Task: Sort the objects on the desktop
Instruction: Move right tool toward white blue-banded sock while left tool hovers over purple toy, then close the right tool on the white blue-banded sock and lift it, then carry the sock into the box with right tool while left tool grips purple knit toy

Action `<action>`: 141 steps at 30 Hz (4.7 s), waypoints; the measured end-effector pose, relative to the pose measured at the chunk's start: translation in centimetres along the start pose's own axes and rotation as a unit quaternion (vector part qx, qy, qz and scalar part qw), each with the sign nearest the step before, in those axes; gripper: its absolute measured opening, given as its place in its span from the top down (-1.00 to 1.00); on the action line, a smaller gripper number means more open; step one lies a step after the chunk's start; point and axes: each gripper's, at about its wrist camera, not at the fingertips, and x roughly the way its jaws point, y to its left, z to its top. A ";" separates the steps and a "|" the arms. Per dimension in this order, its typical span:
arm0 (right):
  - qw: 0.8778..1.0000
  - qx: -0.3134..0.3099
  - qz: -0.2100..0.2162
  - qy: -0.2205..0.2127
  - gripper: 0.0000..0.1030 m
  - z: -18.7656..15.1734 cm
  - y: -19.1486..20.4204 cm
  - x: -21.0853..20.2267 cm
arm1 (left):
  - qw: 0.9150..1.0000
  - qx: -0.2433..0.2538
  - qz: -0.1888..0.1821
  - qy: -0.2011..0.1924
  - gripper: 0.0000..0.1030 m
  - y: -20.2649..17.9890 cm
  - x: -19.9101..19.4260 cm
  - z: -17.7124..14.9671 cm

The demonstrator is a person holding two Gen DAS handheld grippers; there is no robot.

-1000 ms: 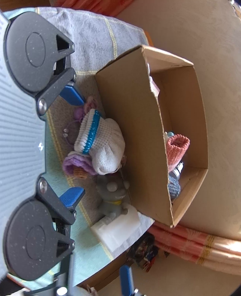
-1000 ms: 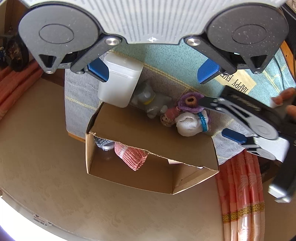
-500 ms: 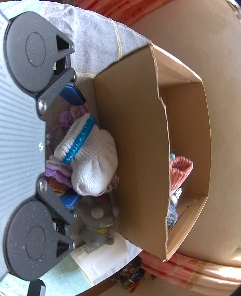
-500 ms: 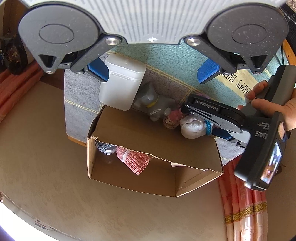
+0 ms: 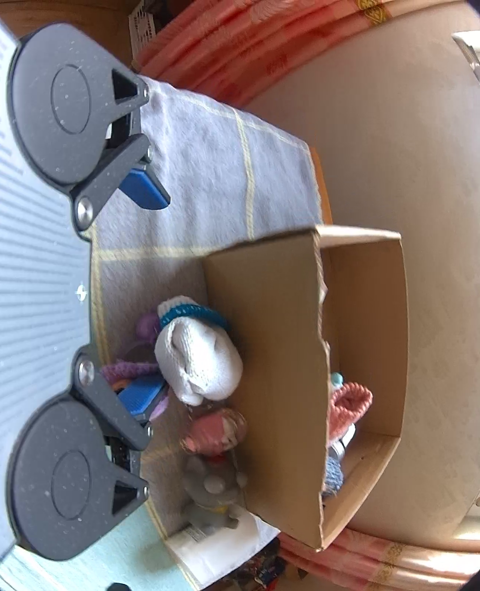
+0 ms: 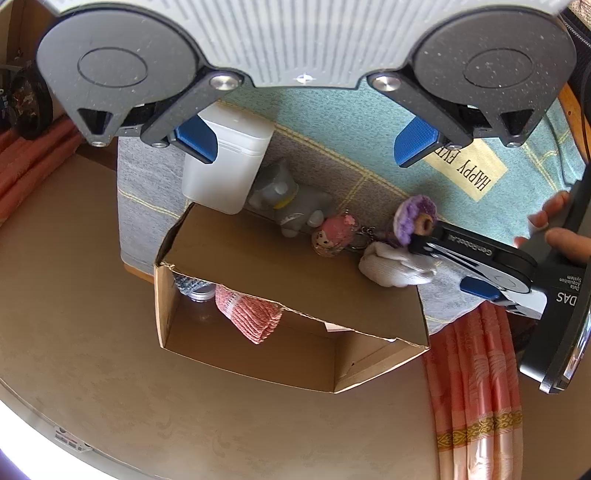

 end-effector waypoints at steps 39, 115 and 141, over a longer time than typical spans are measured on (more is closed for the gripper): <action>0.999 -0.040 0.029 -0.004 -1.00 1.5 1.0 1.2 | 0.994 -0.001 -0.108 0.029 -0.76 -2.2 -0.2 -1.9; 0.997 -0.013 0.063 -0.039 -0.51 6.8 -0.4 3.1 | 0.960 0.219 -0.169 -0.037 -0.36 -5.9 0.2 -1.5; 0.996 -0.043 0.063 -0.036 -0.51 6.5 -1.5 1.1 | 0.962 0.205 -0.180 -0.005 0.29 -5.2 0.1 0.9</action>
